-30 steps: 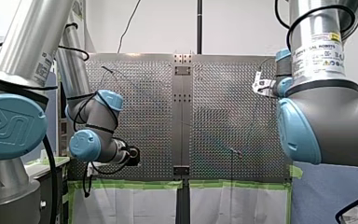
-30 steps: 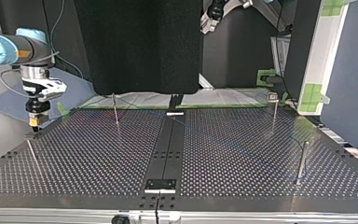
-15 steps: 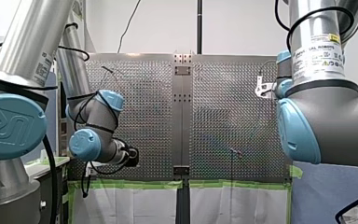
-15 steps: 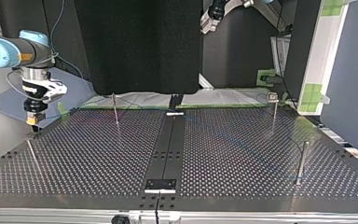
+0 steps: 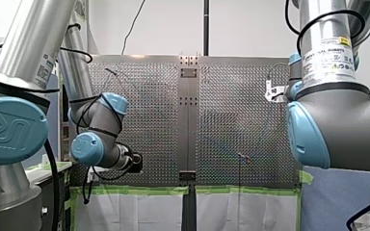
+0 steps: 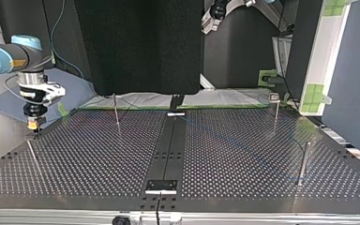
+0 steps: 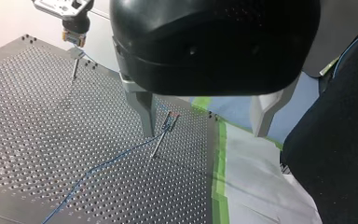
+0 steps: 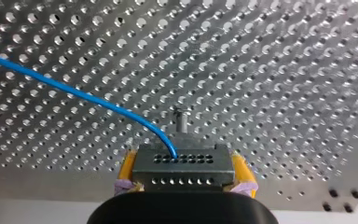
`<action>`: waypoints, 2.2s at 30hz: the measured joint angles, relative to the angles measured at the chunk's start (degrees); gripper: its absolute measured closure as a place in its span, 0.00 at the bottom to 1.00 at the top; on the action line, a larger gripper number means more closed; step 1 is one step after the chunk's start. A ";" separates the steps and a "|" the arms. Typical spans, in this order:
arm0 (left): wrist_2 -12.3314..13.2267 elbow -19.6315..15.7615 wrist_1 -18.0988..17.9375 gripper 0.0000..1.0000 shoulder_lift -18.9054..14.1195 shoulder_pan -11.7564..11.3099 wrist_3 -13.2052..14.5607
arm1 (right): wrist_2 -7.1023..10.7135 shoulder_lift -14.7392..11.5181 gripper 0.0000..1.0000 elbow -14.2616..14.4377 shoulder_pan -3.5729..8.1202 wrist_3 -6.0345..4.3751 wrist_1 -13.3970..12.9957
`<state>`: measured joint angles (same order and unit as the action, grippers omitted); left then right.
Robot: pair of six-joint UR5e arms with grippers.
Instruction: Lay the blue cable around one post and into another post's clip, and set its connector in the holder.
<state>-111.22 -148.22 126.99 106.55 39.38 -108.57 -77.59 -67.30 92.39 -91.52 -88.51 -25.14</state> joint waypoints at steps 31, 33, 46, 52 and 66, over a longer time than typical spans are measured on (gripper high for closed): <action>-1.58 0.05 1.61 0.00 -0.02 0.00 0.11 | 9.06 3.58 1.00 -5.22 4.85 -2.01 3.38; -1.58 0.05 1.61 0.00 -0.01 0.00 0.11 | 9.32 3.81 1.00 -5.51 4.96 -2.09 3.54; -1.92 0.05 1.61 0.00 -0.02 0.01 0.05 | 12.27 6.61 1.00 -8.65 4.85 -2.41 4.33; -2.41 0.05 1.63 0.00 -0.01 0.01 0.05 | 13.19 6.68 1.00 -9.14 4.87 -2.47 4.02; -2.72 0.05 1.70 0.00 -0.01 -0.02 0.10 | 14.20 6.68 1.00 -9.19 5.16 -3.71 1.66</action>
<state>-113.94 -148.16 128.68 106.54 39.36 -108.47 -63.39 -60.62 83.20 -86.37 -92.22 -23.48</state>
